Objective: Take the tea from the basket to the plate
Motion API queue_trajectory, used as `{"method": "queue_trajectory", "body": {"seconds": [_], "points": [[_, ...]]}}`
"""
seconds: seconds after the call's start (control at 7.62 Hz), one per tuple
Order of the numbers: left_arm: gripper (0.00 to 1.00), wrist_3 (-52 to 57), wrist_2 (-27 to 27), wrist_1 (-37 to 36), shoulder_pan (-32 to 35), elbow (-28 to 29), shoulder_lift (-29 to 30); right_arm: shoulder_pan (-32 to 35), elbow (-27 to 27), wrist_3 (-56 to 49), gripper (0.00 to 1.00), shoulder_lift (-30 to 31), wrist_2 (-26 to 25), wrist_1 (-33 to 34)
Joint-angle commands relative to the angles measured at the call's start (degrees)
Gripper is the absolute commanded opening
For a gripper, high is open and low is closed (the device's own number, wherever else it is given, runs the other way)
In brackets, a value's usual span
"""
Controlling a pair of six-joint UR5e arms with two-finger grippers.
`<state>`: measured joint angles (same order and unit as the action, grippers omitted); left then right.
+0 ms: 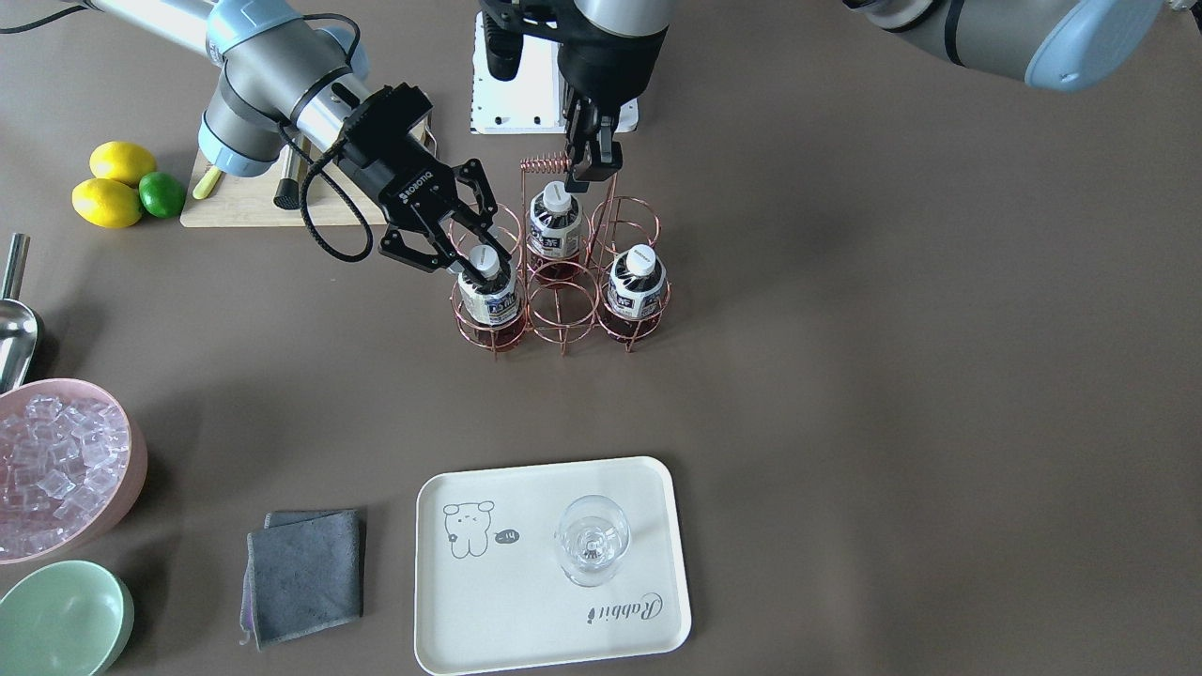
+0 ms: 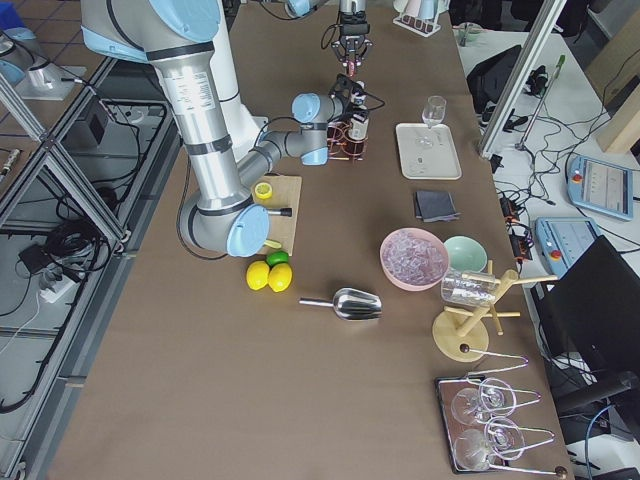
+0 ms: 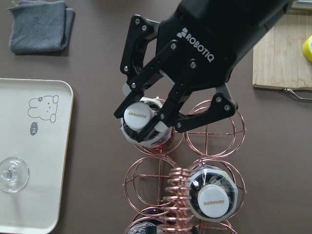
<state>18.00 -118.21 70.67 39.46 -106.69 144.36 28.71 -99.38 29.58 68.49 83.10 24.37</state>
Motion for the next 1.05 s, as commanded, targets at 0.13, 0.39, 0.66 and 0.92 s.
{"method": "queue_trajectory", "body": {"seconds": [0.13,0.39,0.66,0.92], "points": [[0.00,0.01,0.00,0.00,0.00,-0.01,-0.04,0.99,-11.52,3.64,0.00,-0.55,1.36,13.58],[0.00,0.01,0.00,0.00,0.00,-0.01,-0.04,8.34,-12.59,6.96,0.00,-4.04,11.14,20.67],[0.00,0.01,0.00,0.00,0.00,0.08,-0.04,16.61,-13.03,8.03,0.00,-9.32,19.60,27.98],[0.00,0.01,0.00,0.00,0.00,0.08,-0.04,23.39,-12.60,8.47,0.00,-9.96,26.56,30.21]]}}
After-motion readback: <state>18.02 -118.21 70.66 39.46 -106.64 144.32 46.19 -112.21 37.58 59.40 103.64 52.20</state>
